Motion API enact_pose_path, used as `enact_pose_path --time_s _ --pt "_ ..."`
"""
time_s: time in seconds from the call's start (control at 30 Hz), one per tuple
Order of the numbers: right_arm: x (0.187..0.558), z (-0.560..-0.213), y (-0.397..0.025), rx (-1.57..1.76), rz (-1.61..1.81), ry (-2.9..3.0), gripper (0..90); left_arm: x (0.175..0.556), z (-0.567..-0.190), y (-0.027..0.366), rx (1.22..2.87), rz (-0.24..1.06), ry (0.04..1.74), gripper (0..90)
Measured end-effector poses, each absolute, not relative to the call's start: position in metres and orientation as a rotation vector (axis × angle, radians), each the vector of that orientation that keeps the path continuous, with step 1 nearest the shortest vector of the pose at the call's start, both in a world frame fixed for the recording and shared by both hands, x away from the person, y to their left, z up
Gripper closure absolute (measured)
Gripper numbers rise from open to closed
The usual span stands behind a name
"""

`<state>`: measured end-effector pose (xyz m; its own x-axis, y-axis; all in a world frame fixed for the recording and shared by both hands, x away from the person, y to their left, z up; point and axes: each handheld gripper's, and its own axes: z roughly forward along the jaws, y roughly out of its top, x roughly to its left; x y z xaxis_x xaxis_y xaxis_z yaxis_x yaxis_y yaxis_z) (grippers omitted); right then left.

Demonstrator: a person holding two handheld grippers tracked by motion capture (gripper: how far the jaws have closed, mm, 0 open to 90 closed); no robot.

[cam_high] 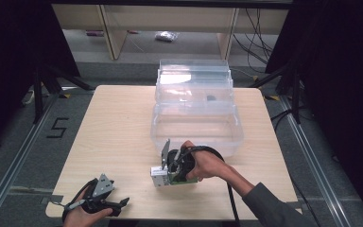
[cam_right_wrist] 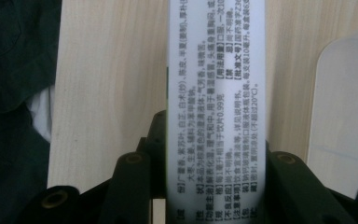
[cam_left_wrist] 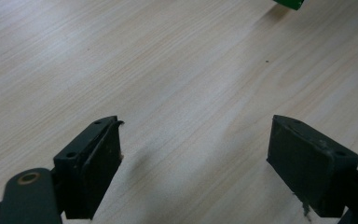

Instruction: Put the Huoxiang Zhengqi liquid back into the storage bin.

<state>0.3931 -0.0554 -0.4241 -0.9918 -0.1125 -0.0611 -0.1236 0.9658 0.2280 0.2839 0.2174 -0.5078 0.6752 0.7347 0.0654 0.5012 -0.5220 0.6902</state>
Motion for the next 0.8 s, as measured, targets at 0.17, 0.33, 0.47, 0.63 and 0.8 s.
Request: enact_pose_path --time_s 0.17,0.33,0.47,0.63,0.8 --pt "0.39 -0.417 -0.061 -0.102 0.344 3.09 65.4 0.284 -0.508 0.218 2.228 0.46 0.958 16.8" --pt "0.389 -0.401 -0.07 -0.066 0.377 3.087 65.4 0.284 -0.508 0.218 2.232 0.458 0.957 16.8" --pt "0.391 -0.389 -0.077 -0.061 0.417 3.079 65.4 0.284 -0.508 0.217 2.23 0.45 0.956 16.8" --pt "0.392 -0.373 -0.089 -0.023 0.509 3.066 65.4 0.283 -0.509 0.217 2.228 0.449 0.967 16.8" --pt "0.395 -0.351 -0.104 -0.009 0.542 3.041 65.5 0.284 -0.509 0.217 2.23 0.456 0.968 16.8"
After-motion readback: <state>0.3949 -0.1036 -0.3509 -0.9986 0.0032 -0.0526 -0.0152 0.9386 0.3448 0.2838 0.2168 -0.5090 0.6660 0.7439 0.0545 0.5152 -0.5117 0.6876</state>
